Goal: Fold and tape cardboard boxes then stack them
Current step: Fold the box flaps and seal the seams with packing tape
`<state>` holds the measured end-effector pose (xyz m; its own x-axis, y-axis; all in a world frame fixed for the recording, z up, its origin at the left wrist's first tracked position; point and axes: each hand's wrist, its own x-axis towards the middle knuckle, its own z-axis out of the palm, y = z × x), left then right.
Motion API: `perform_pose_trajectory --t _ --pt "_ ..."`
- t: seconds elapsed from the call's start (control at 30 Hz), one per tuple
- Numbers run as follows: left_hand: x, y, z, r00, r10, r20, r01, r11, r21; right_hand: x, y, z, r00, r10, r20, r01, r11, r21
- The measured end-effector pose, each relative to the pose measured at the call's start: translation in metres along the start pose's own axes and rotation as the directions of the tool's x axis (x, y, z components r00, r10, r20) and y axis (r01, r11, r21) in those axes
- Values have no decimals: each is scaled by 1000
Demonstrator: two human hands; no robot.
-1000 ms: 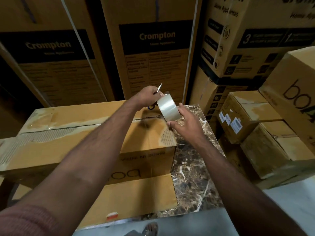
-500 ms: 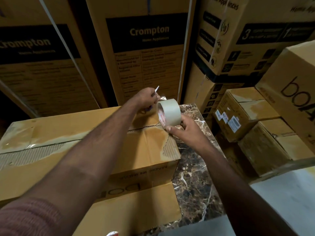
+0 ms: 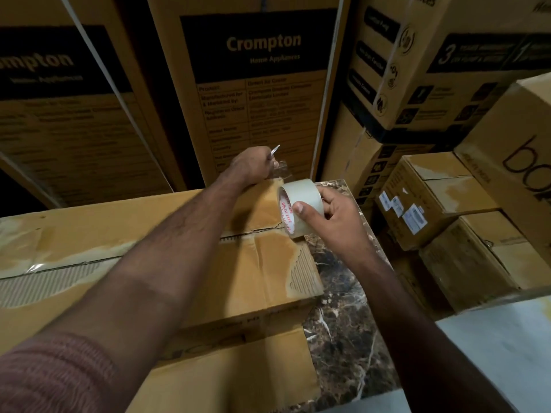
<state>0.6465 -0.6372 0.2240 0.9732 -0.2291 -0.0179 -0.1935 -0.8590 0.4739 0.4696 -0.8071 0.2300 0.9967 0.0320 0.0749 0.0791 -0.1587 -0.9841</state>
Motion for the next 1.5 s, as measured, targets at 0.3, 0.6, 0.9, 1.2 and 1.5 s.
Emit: perform_pose_trajectory --t 0.3,0.6,0.9,1.2,1.5 --pt "15 -8 4 998 -1 67 0 1000 12 14 -1 -1 999 -12 40 12 1000 12" --pt "23 -9 5 995 -1 98 -1 1000 13 26 -2 2 1000 -13 7 13 1000 8" --pt "35 -16 6 909 -47 413 9 996 92 30 -1 1 1000 -4 24 5 998 -56" --pt "37 -23 3 709 -248 660 168 969 184 25 -2 -4 999 18 42 -17 999 -38" --pt "25 -18 -2 943 6 333 18 997 -71 19 7 -1 999 32 28 -31 999 -25"
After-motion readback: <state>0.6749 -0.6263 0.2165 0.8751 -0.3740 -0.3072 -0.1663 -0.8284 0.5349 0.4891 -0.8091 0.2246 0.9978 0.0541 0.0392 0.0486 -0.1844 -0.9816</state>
